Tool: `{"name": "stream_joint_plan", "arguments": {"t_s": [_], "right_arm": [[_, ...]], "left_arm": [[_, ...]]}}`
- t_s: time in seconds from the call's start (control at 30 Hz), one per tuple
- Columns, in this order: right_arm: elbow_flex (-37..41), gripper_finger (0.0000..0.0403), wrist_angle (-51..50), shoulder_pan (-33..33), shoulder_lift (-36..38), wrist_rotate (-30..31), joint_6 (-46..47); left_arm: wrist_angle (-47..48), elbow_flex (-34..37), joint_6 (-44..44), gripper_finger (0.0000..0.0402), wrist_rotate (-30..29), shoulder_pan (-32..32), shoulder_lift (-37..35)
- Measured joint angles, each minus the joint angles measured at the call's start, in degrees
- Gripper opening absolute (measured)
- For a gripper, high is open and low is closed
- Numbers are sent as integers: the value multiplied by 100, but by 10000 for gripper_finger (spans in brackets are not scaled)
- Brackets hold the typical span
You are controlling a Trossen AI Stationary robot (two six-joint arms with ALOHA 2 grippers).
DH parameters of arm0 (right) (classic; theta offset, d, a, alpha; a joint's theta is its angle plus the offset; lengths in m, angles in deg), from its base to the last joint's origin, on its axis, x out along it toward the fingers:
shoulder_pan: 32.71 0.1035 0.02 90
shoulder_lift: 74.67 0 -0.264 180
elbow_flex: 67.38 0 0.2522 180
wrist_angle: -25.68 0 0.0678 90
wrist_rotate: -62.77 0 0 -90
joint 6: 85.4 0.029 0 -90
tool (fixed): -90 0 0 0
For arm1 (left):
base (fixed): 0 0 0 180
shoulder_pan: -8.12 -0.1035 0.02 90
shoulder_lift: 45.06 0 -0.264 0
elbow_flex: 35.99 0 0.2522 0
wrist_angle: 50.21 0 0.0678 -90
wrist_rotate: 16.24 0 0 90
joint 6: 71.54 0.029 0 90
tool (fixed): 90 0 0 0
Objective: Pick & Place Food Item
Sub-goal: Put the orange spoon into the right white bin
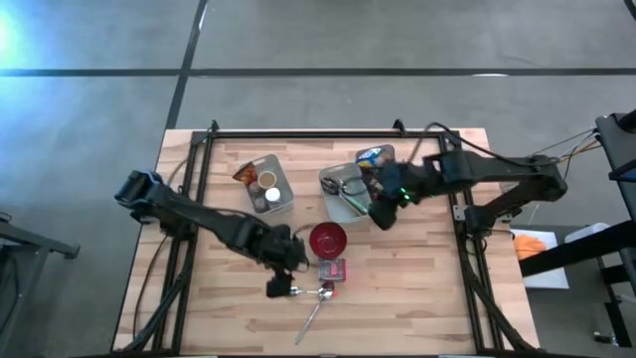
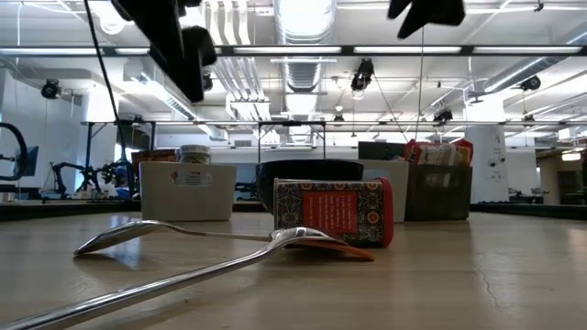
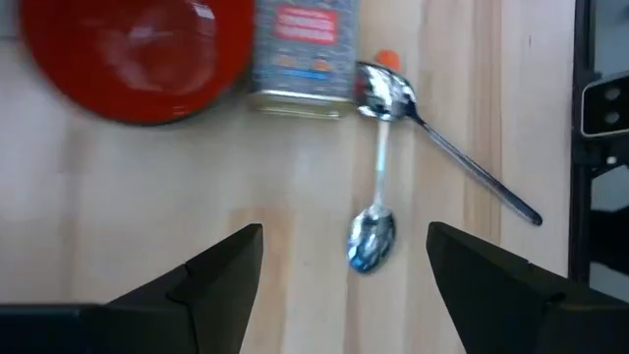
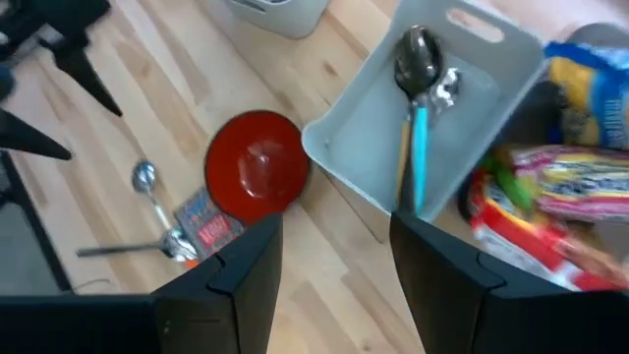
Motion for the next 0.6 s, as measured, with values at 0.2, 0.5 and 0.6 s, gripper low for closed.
{"name": "stream_joint_plan", "arguments": {"t_s": [0.2,0.5,0.6], "right_arm": [[0,188,-250,747,371,391,134],[52,188,-331,1700,763,968,589],[103,188,-445,1896,851,973,757]], "left_arm": [[-1389,-4,-368,293,579,85,592],[-1336,-4,-435,279,179,92,1027],[-1263,-2,-4,265,-16,99,1171]]}}
